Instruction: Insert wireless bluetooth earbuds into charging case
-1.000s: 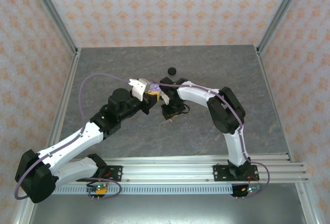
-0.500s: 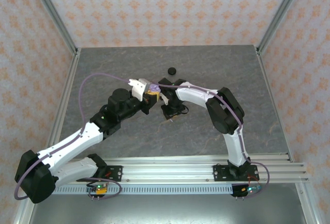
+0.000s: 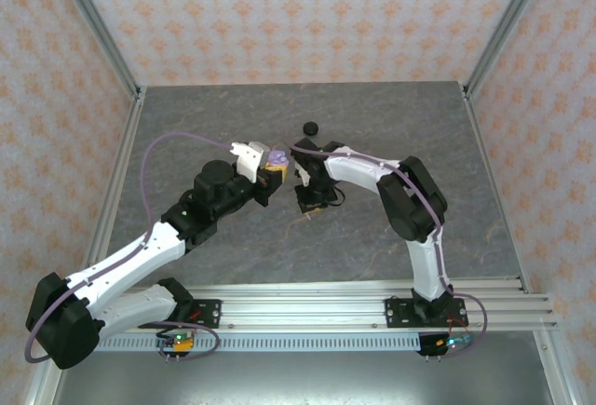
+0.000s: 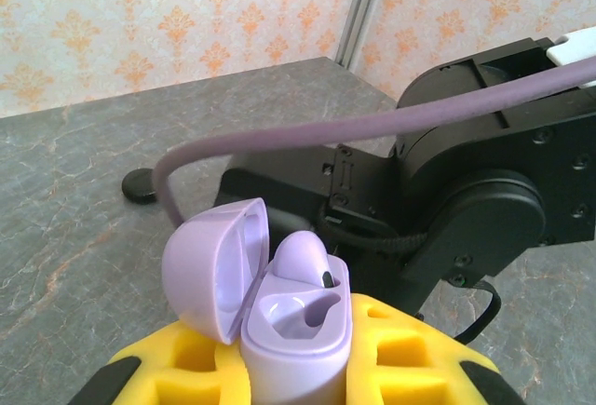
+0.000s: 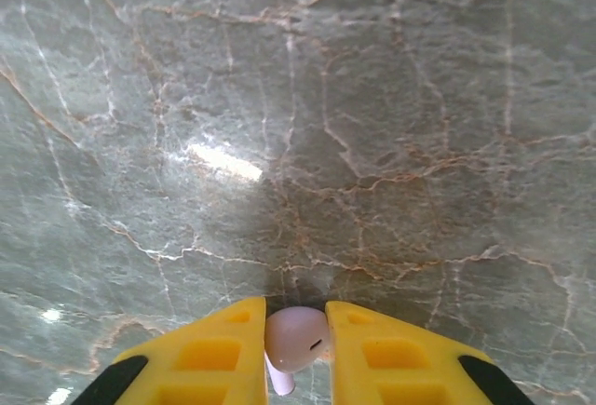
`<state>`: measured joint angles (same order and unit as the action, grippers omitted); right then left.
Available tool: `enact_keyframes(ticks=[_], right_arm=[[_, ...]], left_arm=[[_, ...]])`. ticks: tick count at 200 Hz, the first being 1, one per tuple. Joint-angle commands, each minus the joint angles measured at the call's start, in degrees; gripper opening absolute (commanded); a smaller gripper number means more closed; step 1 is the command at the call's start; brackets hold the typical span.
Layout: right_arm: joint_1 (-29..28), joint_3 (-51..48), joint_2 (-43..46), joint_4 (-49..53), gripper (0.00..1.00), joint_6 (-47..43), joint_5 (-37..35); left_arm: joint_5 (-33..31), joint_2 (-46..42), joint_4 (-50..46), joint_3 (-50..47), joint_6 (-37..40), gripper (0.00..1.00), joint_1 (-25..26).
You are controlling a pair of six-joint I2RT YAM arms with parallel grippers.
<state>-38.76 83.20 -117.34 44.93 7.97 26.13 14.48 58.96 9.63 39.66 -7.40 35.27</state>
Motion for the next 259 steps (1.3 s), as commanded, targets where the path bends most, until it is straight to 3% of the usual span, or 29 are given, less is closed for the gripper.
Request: enact_keyframes(ticks=[1,88,151,205,259], right_arm=[[2.68,-4.11,1.47,-7.91,0.20,3.97,3.41],[12.22,-18.13,13.66,-27.88,0.19,15.26,13.66],[13.63,-23.55,25.00,-37.49,0.18,20.20,18.00],[13.56,-23.66,32.81,-40.36,0.18,22.35,20.93],[13.47,-21.36,38.54,-39.28,0.19,20.80,22.47]], left_arm=[[-1.08,-0.71,-0.15,-1.03,0.94,0.08,0.19],[-3.57,4.41,2.51,-1.50,-1.49,0.08,0.22],[-5.25,10.31,10.80,-3.64,-6.43,0.08,0.24],[-3.22,15.43,16.12,-3.02,-10.03,0.07,0.20],[3.21,19.58,20.85,-1.89,-10.33,0.07,0.21]])
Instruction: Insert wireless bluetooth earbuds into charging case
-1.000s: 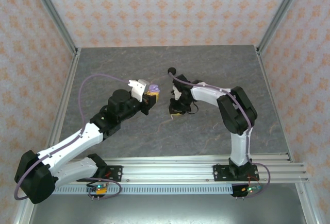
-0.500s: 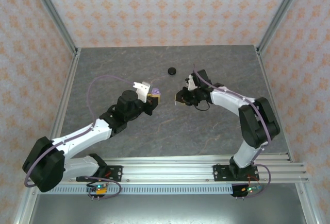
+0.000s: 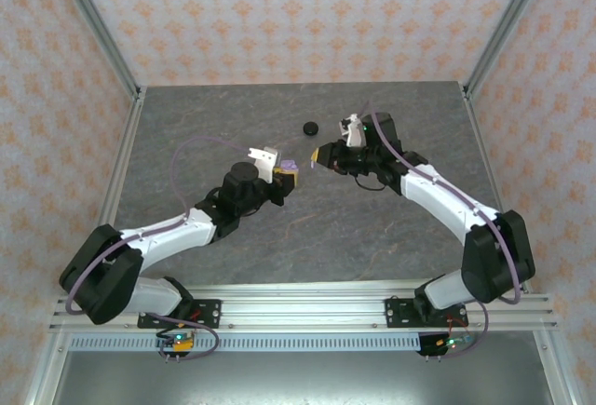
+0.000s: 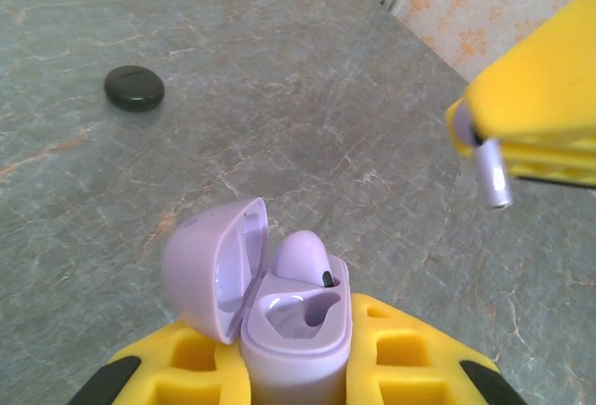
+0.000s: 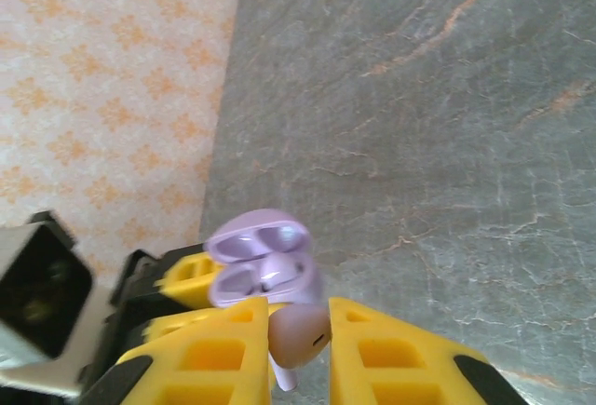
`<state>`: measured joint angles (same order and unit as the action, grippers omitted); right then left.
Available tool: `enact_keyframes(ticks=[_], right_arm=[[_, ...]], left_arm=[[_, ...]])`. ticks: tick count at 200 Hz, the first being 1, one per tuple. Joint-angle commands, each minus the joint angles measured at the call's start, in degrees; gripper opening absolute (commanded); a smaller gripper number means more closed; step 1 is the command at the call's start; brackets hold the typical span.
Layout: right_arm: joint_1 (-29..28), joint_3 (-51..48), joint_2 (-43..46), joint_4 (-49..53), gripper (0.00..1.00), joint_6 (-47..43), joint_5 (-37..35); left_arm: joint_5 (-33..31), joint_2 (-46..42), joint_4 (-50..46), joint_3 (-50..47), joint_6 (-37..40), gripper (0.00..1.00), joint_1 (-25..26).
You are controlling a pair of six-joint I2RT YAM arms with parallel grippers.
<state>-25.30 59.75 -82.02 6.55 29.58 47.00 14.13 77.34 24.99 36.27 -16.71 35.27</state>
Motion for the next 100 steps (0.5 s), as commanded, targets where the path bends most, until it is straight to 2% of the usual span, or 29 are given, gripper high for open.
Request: enact_keyframes(ticks=[1,56,100], right_arm=[[0.04,2.15,3.29,-0.82,0.19,-0.87,1.60],[-0.91,5.04,5.15,1.50,0.19,-2.82,3.41],[-3.02,7.28,5.88,4.90,0.19,-6.35,2.34]], left_arm=[[3.72,1.26,5.58,1.51,-0.99,0.07,0.23],[11.57,4.59,16.54,0.95,-3.31,0.07,0.24],[15.24,6.16,22.15,1.05,-5.16,0.07,0.32]])
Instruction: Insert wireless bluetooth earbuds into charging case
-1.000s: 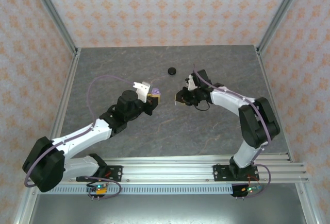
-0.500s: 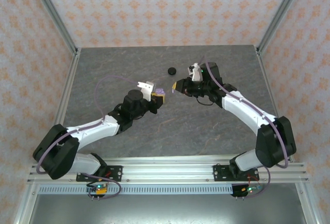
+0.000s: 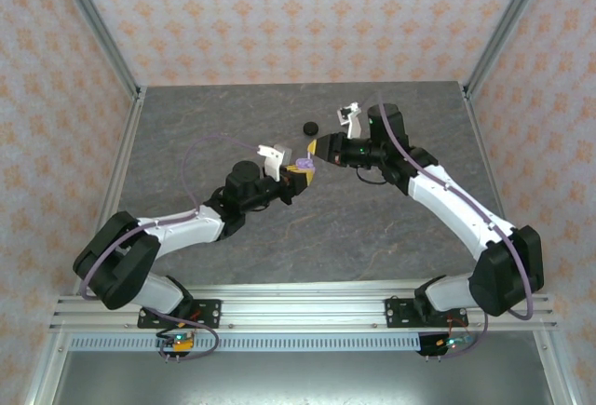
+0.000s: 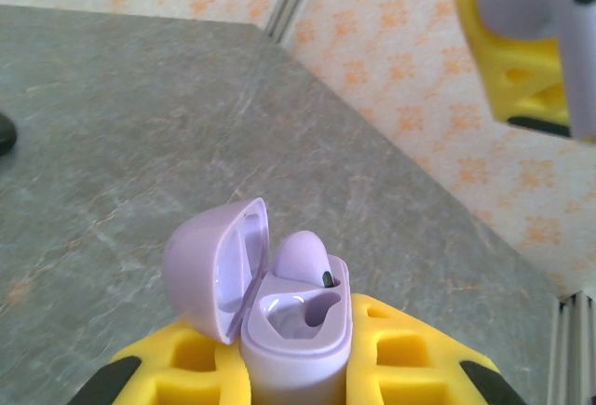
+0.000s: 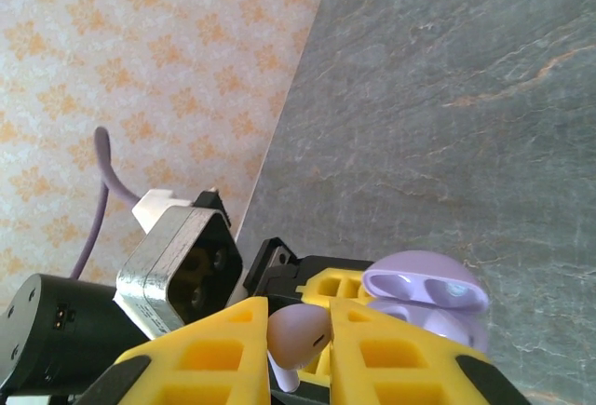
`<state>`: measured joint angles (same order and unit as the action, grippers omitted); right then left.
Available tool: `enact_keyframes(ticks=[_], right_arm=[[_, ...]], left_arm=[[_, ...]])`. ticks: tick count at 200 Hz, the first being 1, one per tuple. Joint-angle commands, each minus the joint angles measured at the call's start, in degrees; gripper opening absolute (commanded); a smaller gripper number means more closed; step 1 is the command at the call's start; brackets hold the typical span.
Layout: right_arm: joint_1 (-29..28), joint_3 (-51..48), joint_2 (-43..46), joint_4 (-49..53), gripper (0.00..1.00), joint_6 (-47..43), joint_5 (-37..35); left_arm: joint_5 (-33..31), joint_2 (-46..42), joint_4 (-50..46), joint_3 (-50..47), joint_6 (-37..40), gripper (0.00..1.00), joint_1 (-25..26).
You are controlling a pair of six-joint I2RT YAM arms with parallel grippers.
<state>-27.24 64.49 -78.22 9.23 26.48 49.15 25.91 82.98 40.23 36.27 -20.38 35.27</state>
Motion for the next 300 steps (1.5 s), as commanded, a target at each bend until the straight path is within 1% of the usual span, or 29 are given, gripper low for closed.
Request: enact_keyframes(ticks=[1,35,70,123,166,300], right_arm=[[-1.11,2.60,2.05,2.33,0.19,-3.31,0.14],[-2.01,3.51,2.35,4.59,0.19,-5.27,-2.18],[-2.59,3.86,2.40,5.59,0.19,-6.13,-4.19],[-3.30,4.15,3.14,7.44,0.19,-7.69,-8.94],[-3.74,3.84,3.10,8.41,0.19,-8.45,-11.44],[-4.74,3.84,2.63,10.88,0.20,-10.09,-11.11]], left_arm=[[3.45,0.52,6.94,1.07,-1.50,0.07,0.28],[4.56,0.27,9.30,0.70,-2.20,0.07,0.42],[5.84,-0.43,9.52,0.79,-1.86,0.07,0.59],[7.01,-2.10,8.31,0.86,-1.02,0.07,0.80],[7.49,-3.16,6.82,1.16,-0.25,0.07,0.86],[5.19,-4.72,3.04,2.49,-0.45,0.07,0.81]])
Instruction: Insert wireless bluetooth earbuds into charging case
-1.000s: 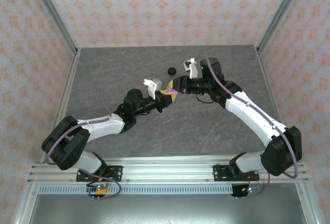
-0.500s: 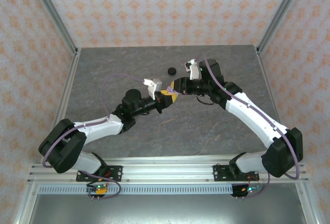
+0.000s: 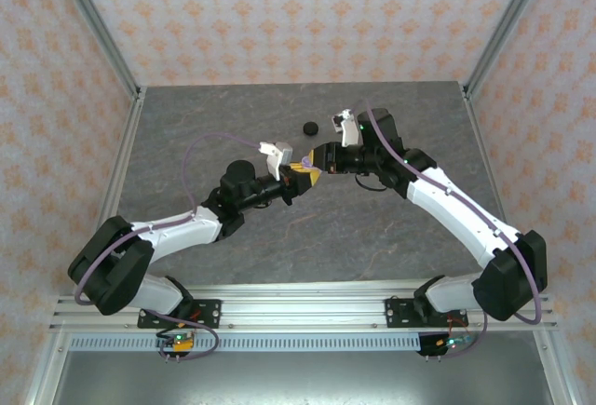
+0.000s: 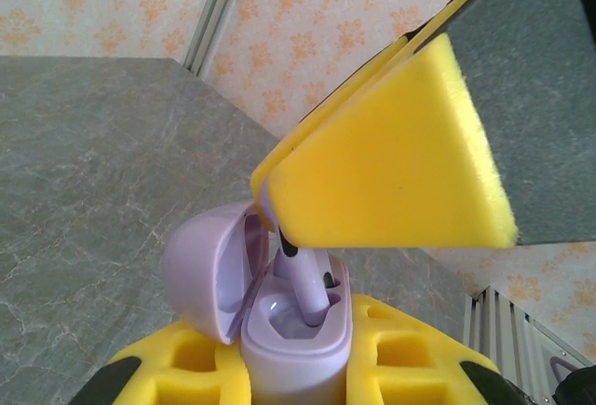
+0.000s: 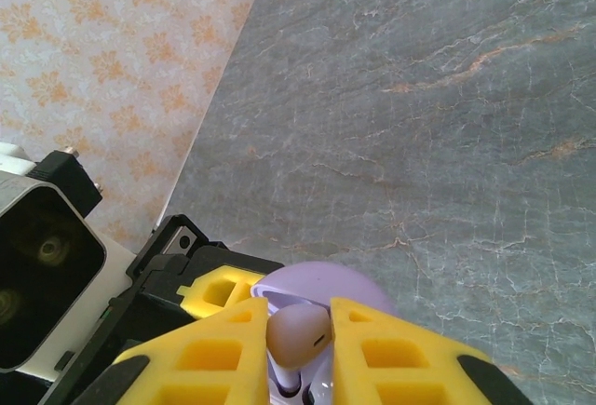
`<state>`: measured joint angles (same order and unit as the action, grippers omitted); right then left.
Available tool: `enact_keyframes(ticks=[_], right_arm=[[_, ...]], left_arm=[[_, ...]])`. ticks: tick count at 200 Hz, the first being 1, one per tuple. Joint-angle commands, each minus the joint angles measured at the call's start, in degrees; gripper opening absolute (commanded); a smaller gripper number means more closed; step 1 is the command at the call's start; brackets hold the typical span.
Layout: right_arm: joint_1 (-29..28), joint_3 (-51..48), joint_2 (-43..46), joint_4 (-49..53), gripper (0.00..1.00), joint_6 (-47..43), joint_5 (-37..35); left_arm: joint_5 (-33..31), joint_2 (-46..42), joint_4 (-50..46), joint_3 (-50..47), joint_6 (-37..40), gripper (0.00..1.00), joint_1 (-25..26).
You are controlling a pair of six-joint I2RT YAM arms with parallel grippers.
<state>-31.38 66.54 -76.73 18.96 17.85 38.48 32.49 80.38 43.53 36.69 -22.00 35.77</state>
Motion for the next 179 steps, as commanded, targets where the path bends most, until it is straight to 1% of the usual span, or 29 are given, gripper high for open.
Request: enact_keyframes(ticks=[1,31,64,133,179], right_arm=[[-0.66,1.81,1.14,1.20,0.20,-1.56,-0.48],[-1.11,2.18,1.06,2.19,0.23,-2.11,-0.23],[-1.49,2.71,0.83,3.42,0.24,-2.84,0.10],[-1.76,3.51,1.10,5.16,0.25,-3.76,0.85],[-1.94,3.99,1.05,6.26,0.31,-4.56,1.26]], left_arm=[[-1.43,-2.14,-0.32,2.07,1.17,0.07,0.33],[-2.21,-2.35,-0.99,2.25,1.44,0.08,0.37],[-1.65,-2.43,-0.37,2.20,1.54,0.08,0.36],[-1.82,-3.62,-1.34,2.34,3.39,0.08,0.35],[-1.32,-4.09,-2.13,2.42,4.81,0.08,0.35]])
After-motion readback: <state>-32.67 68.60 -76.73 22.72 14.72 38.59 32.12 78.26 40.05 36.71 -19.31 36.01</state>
